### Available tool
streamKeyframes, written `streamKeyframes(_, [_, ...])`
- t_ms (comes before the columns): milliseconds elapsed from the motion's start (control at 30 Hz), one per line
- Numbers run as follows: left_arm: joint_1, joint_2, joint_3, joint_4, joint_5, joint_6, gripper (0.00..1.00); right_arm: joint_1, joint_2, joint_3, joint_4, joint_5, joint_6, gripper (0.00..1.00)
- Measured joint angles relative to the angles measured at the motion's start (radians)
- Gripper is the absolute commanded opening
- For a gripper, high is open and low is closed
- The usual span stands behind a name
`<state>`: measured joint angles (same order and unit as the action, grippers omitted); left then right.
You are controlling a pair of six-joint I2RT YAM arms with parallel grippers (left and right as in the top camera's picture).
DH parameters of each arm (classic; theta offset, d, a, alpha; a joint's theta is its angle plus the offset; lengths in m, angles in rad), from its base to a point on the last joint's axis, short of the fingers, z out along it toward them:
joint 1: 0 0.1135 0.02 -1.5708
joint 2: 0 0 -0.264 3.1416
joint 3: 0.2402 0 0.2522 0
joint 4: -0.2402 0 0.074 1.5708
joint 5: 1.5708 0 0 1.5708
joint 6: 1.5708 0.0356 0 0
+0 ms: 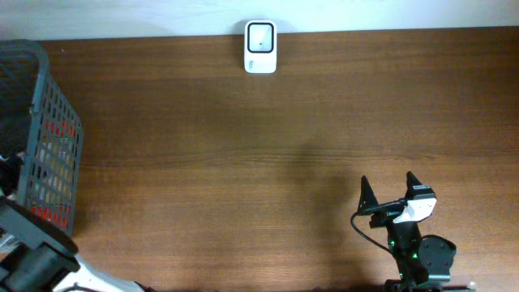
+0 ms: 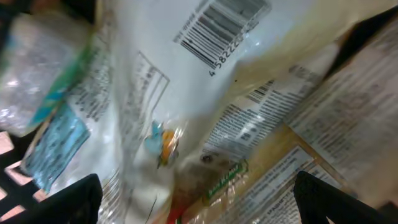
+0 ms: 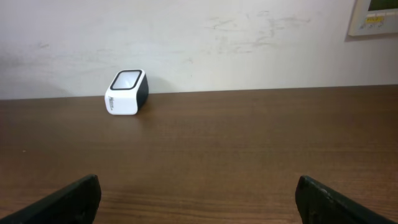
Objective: Scan the item barcode
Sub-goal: 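Reach the left gripper into the basket and grasp a white snack bag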
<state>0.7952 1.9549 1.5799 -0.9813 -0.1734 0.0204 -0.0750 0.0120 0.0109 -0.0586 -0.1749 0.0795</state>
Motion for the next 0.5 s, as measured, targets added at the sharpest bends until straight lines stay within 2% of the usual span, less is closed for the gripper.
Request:
streamKeyframes(233, [0.050,0.018,0.000,0.003,-0.032,0.022,0.93,0.000,0.000,0.000,0.000,0.000,0.000,0.99])
streamKeyframes(367, [0.065,0.018,0.000,0.025,-0.053,0.025,0.87,0.000,0.000,0.000,0.000,0.000,0.000,0.99])
streamKeyframes(500, [0.065,0.018,-0.029,0.078,-0.055,0.028,0.72,0.000,0.000,0.000,0.000,0.000,0.000,0.99])
